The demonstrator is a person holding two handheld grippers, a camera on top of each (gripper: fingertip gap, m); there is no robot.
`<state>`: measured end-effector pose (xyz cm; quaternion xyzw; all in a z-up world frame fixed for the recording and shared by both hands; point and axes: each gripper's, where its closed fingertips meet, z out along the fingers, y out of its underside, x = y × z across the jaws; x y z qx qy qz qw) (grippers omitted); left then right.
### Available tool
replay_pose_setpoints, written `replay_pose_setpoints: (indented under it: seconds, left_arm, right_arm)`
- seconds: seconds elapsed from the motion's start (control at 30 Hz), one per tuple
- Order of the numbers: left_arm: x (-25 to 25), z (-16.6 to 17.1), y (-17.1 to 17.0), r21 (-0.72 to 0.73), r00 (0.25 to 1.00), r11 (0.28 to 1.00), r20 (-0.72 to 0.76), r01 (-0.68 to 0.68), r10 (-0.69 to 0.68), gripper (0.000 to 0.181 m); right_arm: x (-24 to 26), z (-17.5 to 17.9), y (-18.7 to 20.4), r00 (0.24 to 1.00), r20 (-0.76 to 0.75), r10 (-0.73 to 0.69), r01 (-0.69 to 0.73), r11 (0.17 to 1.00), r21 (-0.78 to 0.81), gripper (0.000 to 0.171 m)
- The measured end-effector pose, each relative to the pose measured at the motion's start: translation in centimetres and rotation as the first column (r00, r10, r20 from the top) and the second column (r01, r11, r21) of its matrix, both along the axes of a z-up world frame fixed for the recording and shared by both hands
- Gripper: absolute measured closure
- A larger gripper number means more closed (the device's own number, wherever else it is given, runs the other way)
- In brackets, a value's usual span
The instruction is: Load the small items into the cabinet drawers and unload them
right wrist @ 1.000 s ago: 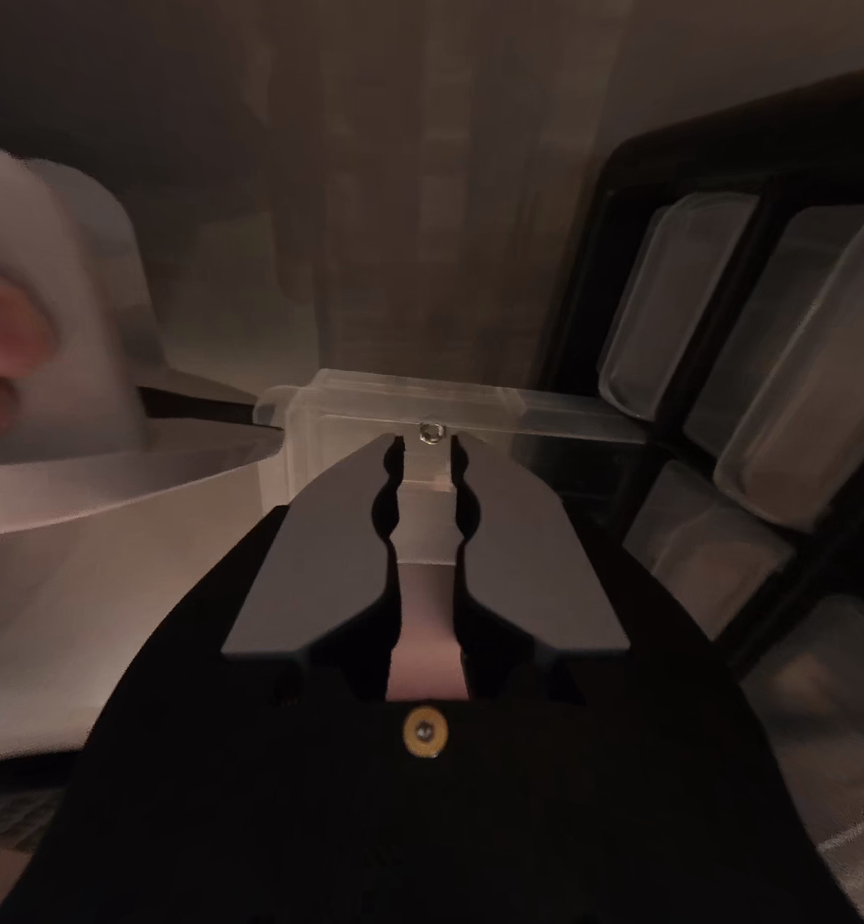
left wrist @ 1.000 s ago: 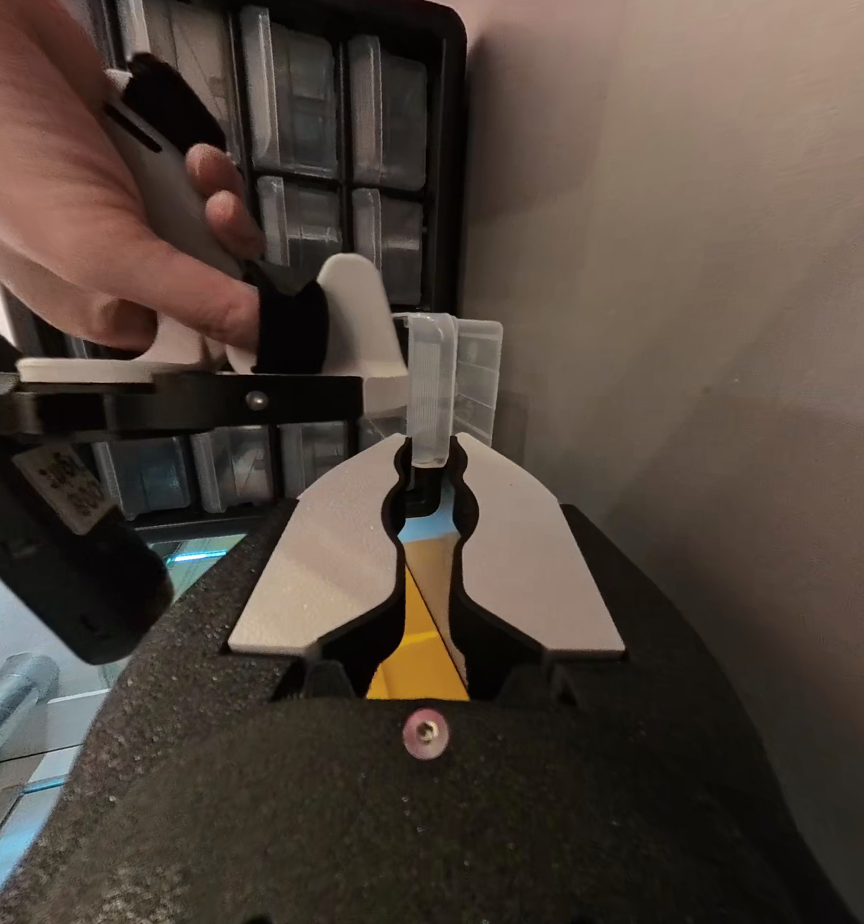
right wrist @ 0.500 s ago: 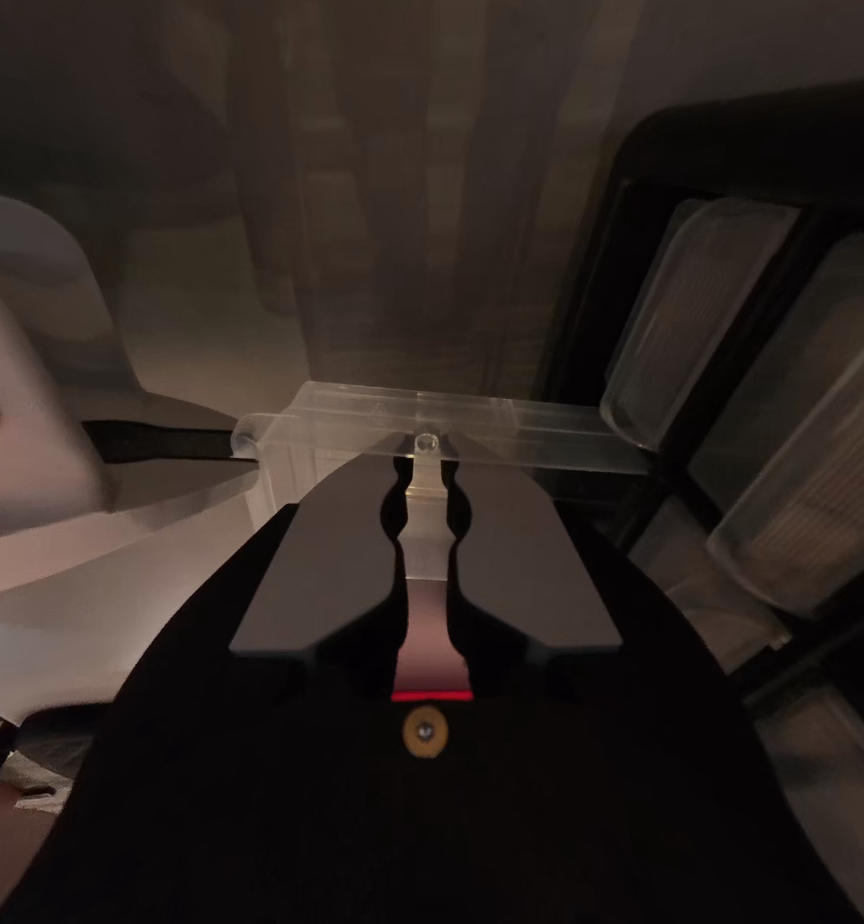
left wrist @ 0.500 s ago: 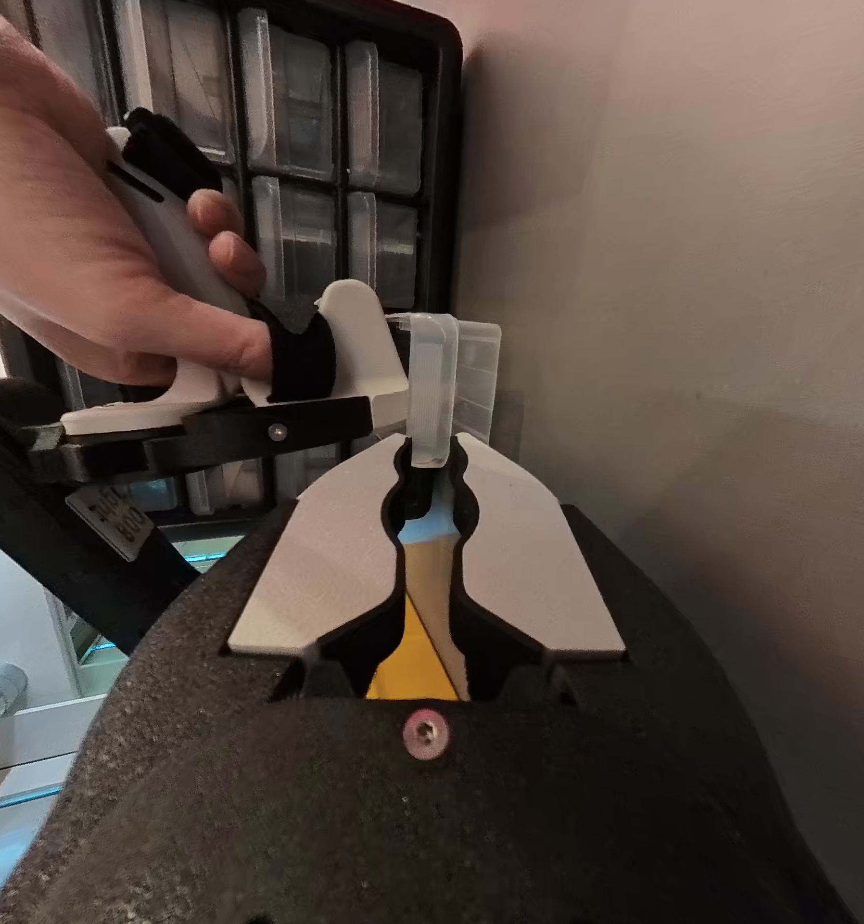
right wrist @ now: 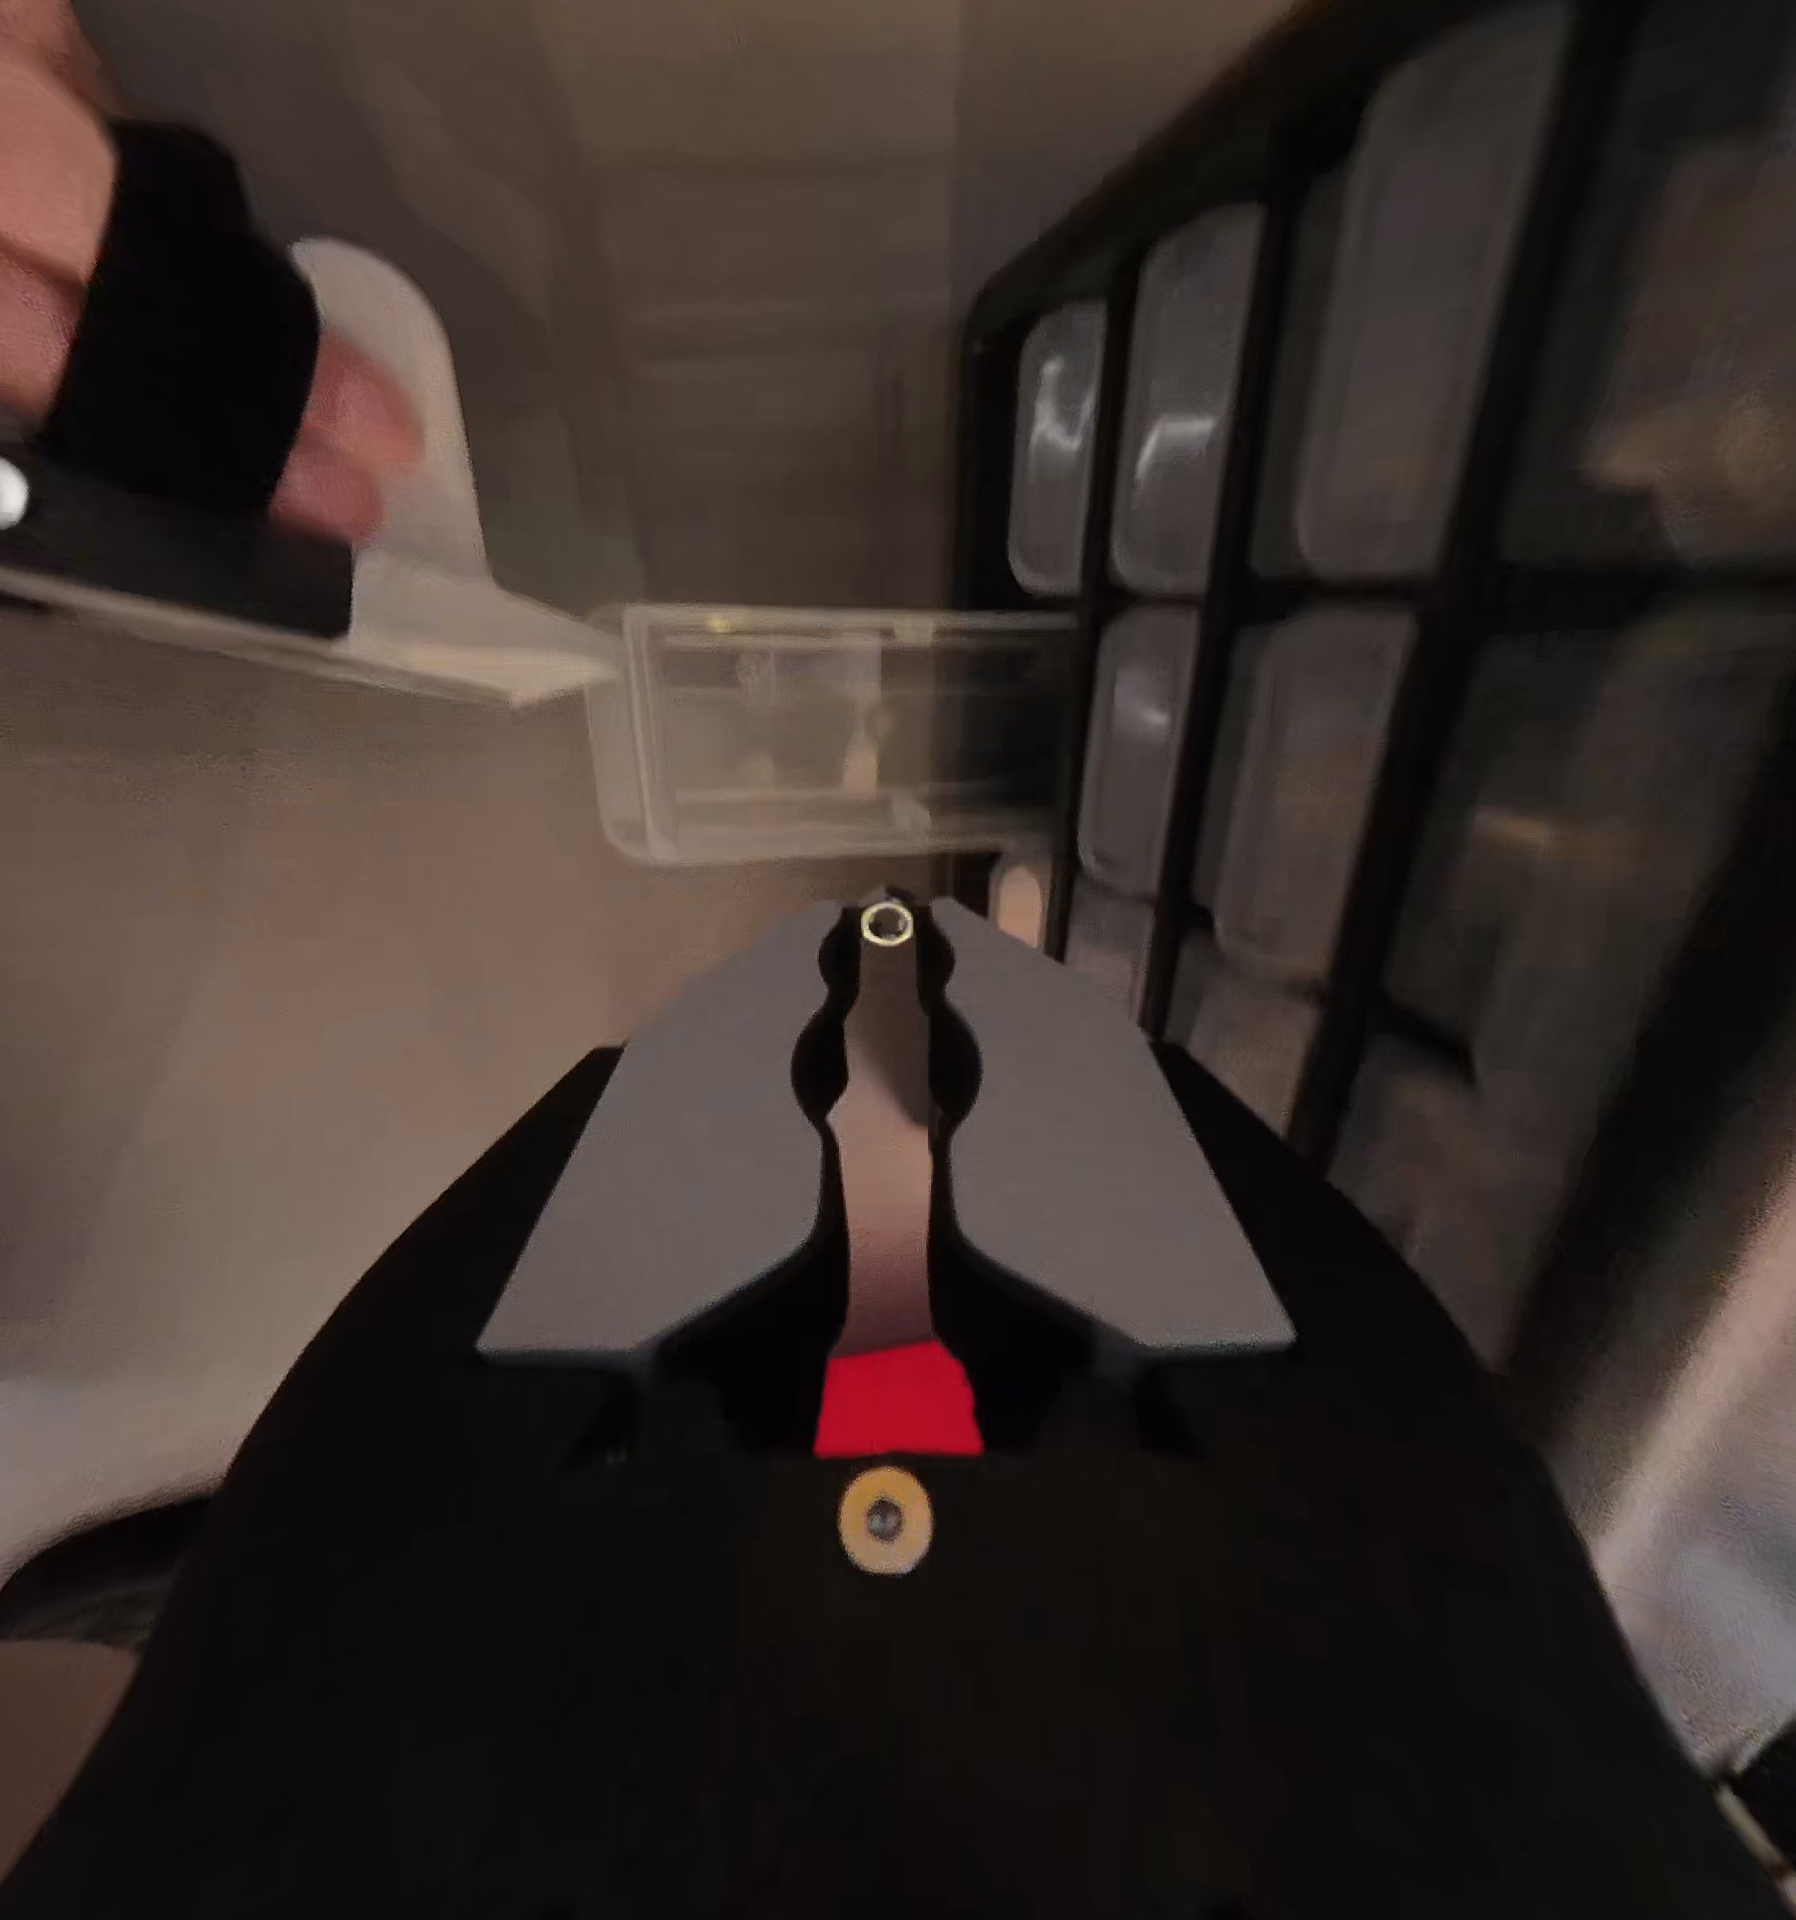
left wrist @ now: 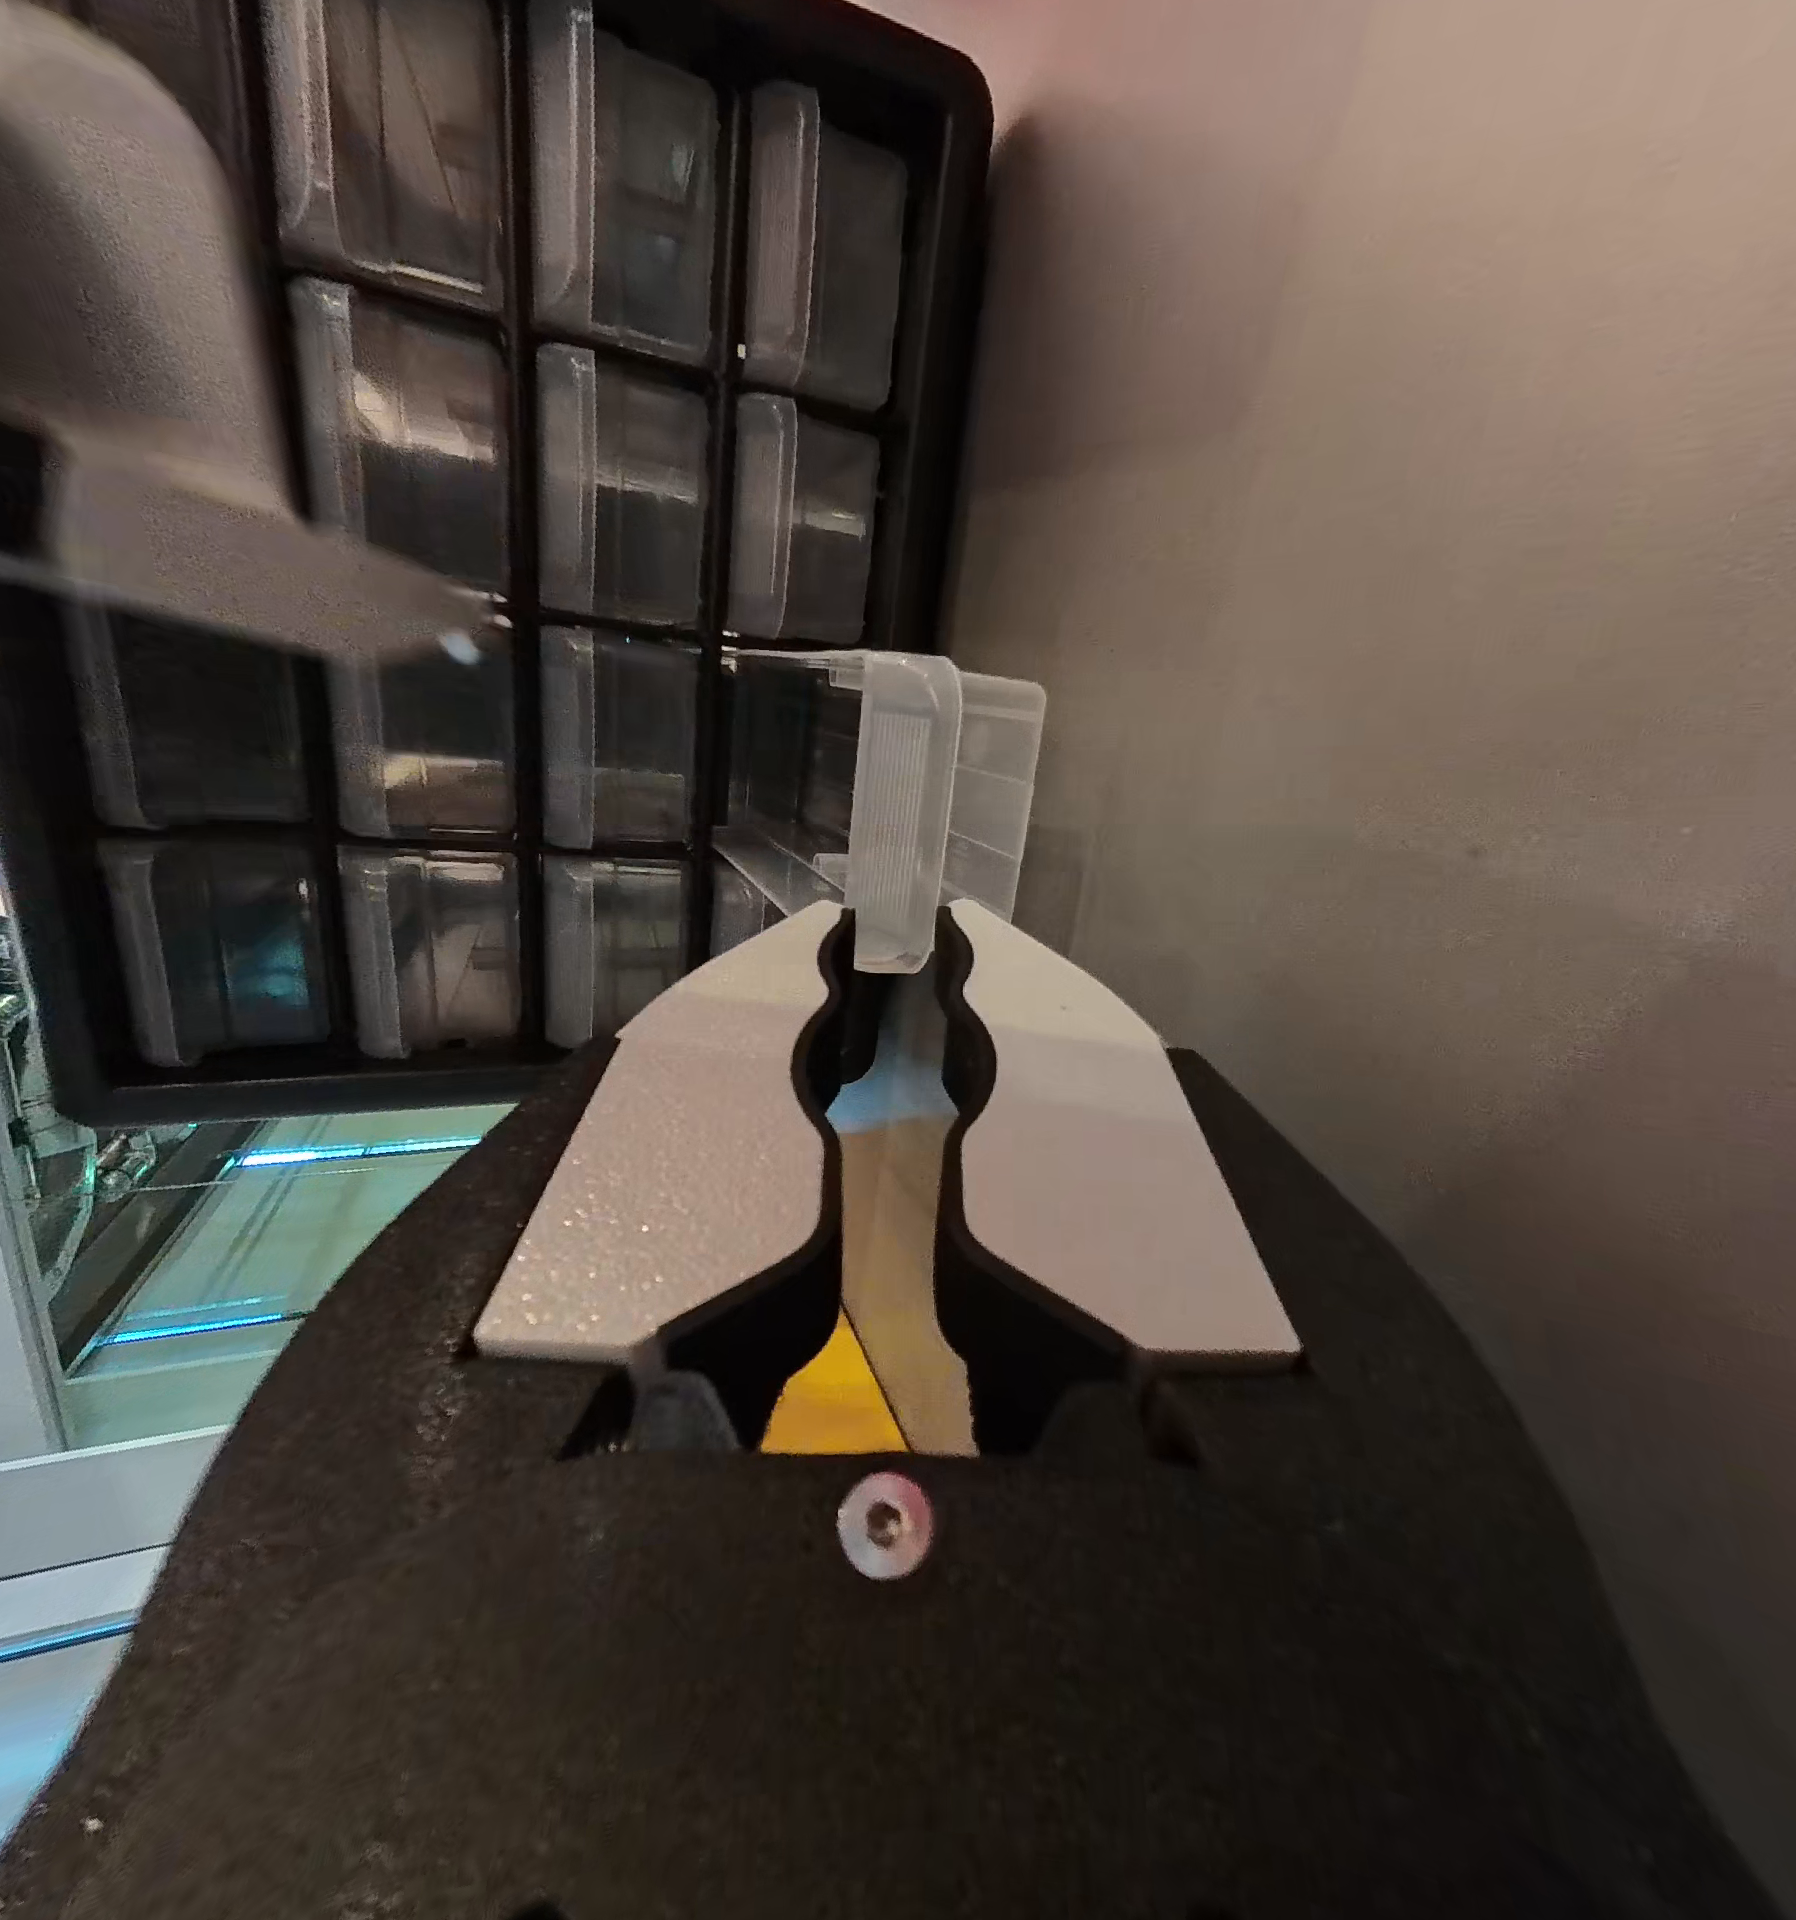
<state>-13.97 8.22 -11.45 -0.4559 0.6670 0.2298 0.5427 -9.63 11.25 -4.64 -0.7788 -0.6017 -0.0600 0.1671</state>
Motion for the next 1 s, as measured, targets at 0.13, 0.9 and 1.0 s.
replay_pose_setpoints:
  seconds: [0.13,0.9,1.0]
  left_arm:
    - [0.1,0.0,0.0,0.005,1.0,1.0,-0.002,-0.002,0.002,0.167]
    - [0.5,0.1,0.9,0.057,0.999,0.998,-0.013,-0.033,0.034,0.168]
    - [0.4,0.1,1.1,0.059,0.999,0.997,-0.013,-0.043,0.043,0.168]
  right_arm:
    - [5.7,2.4,-1.5,0.992,-0.047,-0.114,0.117,0.991,0.06,0.16]
    - [30.6,-9.4,-8.0,0.705,0.084,-0.704,0.686,0.646,-0.335,0.159]
    - [31.4,-10.6,-8.6,0.669,0.124,-0.733,0.718,0.593,-0.364,0.159]
